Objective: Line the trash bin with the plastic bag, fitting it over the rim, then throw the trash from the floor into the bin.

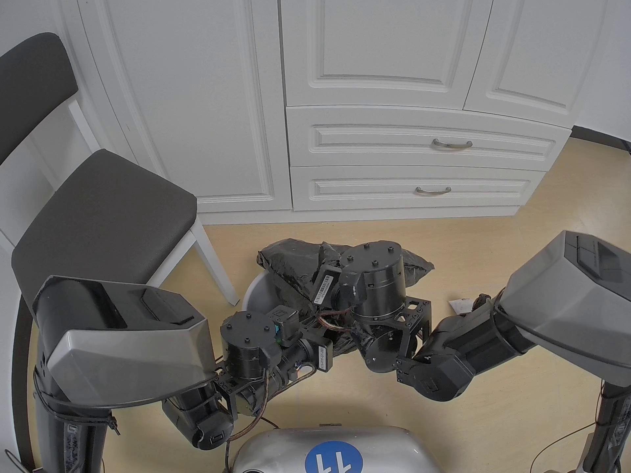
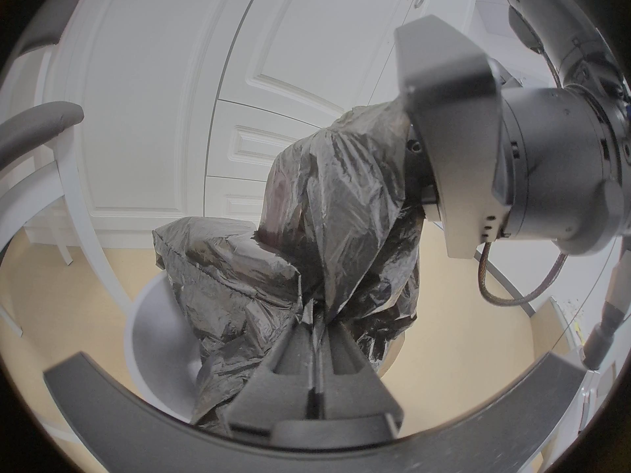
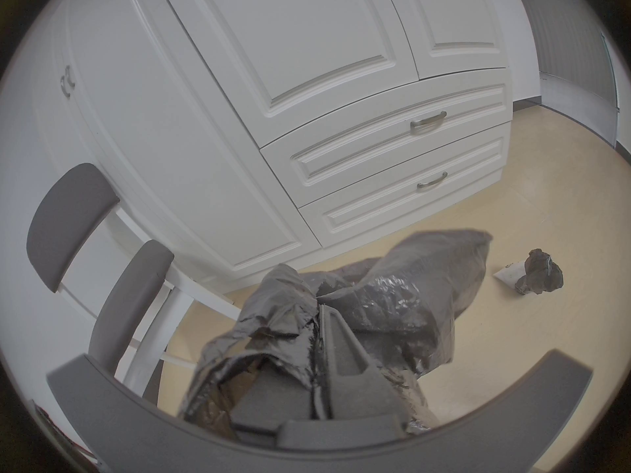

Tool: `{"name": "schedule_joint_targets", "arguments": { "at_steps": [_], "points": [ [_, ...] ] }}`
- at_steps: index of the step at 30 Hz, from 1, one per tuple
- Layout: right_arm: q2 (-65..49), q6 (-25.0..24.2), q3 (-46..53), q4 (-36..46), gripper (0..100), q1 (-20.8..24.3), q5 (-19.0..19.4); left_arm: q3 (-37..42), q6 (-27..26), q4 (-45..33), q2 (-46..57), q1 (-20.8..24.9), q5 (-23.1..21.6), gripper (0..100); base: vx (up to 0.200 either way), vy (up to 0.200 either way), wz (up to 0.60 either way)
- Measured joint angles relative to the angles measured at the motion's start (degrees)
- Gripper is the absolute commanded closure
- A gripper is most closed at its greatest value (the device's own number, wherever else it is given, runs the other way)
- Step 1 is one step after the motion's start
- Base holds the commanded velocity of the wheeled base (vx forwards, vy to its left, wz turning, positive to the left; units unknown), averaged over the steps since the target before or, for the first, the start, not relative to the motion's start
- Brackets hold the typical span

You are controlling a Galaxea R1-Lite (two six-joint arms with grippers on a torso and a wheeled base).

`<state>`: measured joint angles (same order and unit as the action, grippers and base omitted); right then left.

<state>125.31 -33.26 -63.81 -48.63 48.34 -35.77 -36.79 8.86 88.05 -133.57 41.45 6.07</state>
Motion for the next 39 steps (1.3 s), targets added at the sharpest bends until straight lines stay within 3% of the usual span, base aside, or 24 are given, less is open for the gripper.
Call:
{"name": "schedule_joint_targets", "arguments": {
  "at_steps": [16, 17, 27, 39],
  "points": [
    [-0.28, -0.51, -0.50, -0.67, 100, -0.18, -0.09, 1.85, 1.34, 0.18, 0.63, 0.83, -0.52, 100, 0.000, 0.000, 0.00],
    [-0.28, -0.57, -0.52, -0.69, 100, -0.13, -0.11, 1.96, 1.43, 0.16, 0.63, 1.02, -0.60, 0, 0.000, 0.000, 0.00],
    [0.00, -0.88, -0.69, -0.67, 100, 0.34, -0.11, 2.21, 5.75, 0.18, 0.79, 4.02, -0.96, 0, 0.000, 0.000, 0.00],
    [0.11, -0.95, -0.74, -0.66, 100, 0.72, -0.11, -1.63, 6.05, 0.00, -1.32, 6.25, 0.62, 0, 0.000, 0.000, 0.00]
  ]
}}
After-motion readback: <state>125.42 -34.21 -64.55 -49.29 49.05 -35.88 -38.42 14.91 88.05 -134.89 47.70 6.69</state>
